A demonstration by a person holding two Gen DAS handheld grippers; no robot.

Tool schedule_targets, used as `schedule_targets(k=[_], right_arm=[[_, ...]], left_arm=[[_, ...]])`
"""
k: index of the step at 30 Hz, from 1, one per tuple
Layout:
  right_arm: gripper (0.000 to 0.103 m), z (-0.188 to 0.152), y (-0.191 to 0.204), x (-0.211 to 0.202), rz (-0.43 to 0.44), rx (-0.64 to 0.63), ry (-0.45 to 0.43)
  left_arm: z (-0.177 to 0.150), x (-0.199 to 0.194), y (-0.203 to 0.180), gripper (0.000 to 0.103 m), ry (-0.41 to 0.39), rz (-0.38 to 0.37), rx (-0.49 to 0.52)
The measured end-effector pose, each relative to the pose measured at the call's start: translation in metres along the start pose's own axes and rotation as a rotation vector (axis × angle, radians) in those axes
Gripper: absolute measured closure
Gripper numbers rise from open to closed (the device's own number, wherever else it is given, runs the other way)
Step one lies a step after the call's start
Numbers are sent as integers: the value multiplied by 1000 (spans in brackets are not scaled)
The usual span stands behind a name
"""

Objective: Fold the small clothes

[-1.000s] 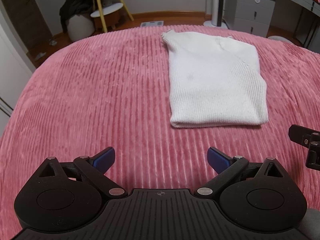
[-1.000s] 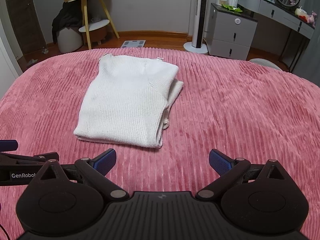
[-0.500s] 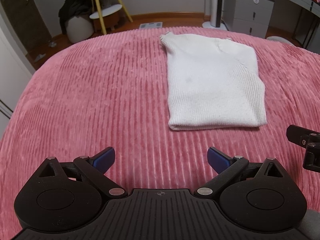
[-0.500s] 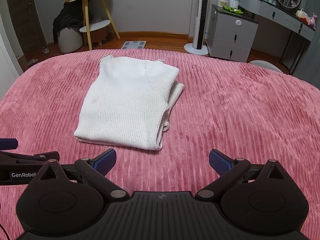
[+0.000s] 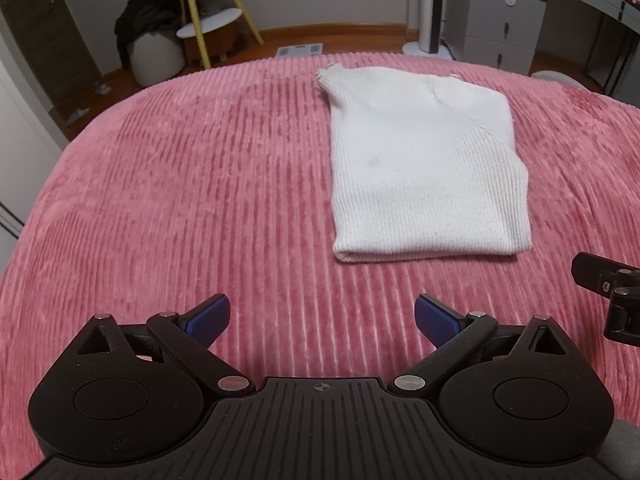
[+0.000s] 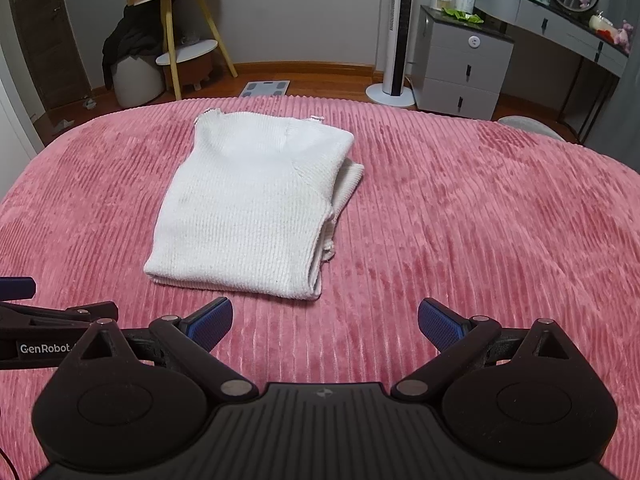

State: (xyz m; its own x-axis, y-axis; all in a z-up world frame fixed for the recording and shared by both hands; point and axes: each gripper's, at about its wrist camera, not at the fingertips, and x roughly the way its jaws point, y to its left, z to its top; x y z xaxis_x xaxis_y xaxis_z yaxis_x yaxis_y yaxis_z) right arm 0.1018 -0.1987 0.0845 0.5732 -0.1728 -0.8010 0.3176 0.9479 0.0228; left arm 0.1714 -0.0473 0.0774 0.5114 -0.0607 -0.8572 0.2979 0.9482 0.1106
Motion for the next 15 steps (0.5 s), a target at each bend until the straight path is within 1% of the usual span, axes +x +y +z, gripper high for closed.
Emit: schedule_targets(k=[10, 15], right_arm=[[4, 0, 2, 0, -8, -13, -10], [4, 0, 0, 0, -7, -6, -10]], left_arm=[[0, 1, -2, 2, 0, -2, 5], [1, 1, -4, 2, 0, -16, 13]])
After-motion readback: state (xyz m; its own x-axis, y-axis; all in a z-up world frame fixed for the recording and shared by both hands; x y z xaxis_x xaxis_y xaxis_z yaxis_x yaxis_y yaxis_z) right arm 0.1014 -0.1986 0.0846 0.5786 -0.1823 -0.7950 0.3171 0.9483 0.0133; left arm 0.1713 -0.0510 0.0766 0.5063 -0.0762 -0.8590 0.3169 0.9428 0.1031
